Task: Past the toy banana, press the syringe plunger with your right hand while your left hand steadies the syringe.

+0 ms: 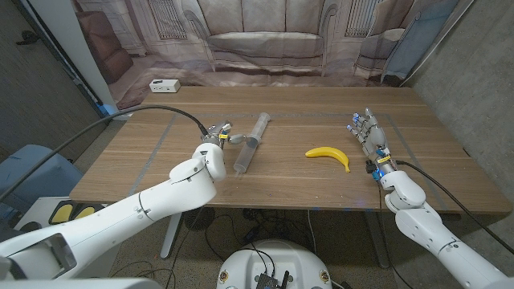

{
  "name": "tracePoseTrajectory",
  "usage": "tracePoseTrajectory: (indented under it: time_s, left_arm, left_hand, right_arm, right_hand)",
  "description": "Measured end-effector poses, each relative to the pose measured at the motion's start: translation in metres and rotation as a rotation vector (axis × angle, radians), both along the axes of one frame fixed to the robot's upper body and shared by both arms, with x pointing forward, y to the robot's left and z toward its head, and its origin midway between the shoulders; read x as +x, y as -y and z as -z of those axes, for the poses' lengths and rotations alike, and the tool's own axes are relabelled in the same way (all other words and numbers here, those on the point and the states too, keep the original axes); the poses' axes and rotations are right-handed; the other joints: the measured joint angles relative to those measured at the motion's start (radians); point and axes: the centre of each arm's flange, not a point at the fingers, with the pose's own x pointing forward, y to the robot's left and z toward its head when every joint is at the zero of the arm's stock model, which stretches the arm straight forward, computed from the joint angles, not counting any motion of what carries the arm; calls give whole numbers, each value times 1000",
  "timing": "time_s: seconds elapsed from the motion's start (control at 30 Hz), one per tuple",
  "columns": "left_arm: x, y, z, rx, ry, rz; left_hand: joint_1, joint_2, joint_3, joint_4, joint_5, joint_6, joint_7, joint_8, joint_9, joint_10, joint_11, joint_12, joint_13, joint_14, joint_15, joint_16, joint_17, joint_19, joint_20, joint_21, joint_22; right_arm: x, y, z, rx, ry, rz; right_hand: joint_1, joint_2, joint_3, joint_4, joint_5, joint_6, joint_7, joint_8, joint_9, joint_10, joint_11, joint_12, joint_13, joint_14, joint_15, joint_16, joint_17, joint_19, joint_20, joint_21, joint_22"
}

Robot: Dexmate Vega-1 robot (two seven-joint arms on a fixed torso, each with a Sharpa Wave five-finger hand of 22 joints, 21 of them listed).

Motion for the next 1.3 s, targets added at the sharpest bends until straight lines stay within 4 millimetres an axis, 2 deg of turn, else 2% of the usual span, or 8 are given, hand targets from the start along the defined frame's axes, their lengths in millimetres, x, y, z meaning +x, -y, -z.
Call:
tracePoseTrajectory:
  time_s: [0.27,0.87,0.97,1.1,1.2,1.3]
  left_arm:
    - [2,8,-1,32,-36,8]
    - [11,20,5,89,-86,-23]
    - [12,22,6,95,-90,-32]
    - [13,23,7,99,-97,-41]
    - [13,25,8,103,-104,-45]
    - [14,26,9,107,-111,-47]
  left_hand:
    - [-13,-1,0,0,0,15,7,4,0,4,14,0,0,-5,4,-7,-2,-6,17,-3,0]
    - [-13,-1,0,0,0,15,7,4,0,4,14,-7,0,-4,15,-10,-3,-7,28,-4,5]
    - [-13,-1,0,0,0,15,7,4,0,6,38,-7,0,5,23,-10,-3,-7,28,-4,5]
    - [-13,-1,0,0,0,22,22,4,0,12,73,-7,0,15,35,-10,-3,4,29,-4,5]
    - [-13,-1,-4,4,0,27,27,4,0,7,89,-7,-2,13,44,-10,-3,7,32,-4,5]
    - [-13,-1,-4,4,0,27,27,4,0,7,90,-13,-3,15,50,-10,-3,15,31,-4,5]
  right_arm:
    - [-1,1,2,4,-3,3]
    - [-1,1,3,9,-2,6]
    - [-1,1,3,9,-2,6]
    - [-1,1,4,11,-2,6]
    - [-1,1,4,12,-2,6]
    - [-1,1,5,13,-3,6]
  right_hand:
    - [0,0,0,0,0,0,0,0,0,1,1,0,0,0,0,0,0,4,-4,0,0]
    - [0,0,0,0,0,2,-2,0,0,5,-3,-5,0,0,0,0,0,9,2,-6,0]
    - [2,2,0,0,0,2,-2,0,0,6,-5,-5,0,0,0,0,0,9,2,-6,0]
    - [5,5,0,0,0,2,-2,0,0,6,-5,-5,0,0,0,0,0,9,2,-6,0]
    - [5,5,0,0,0,2,-2,0,0,6,-5,-5,0,0,0,0,0,9,2,-5,0]
    - [5,5,0,0,0,2,-2,0,0,6,-5,-5,0,0,0,0,0,9,2,-5,0]
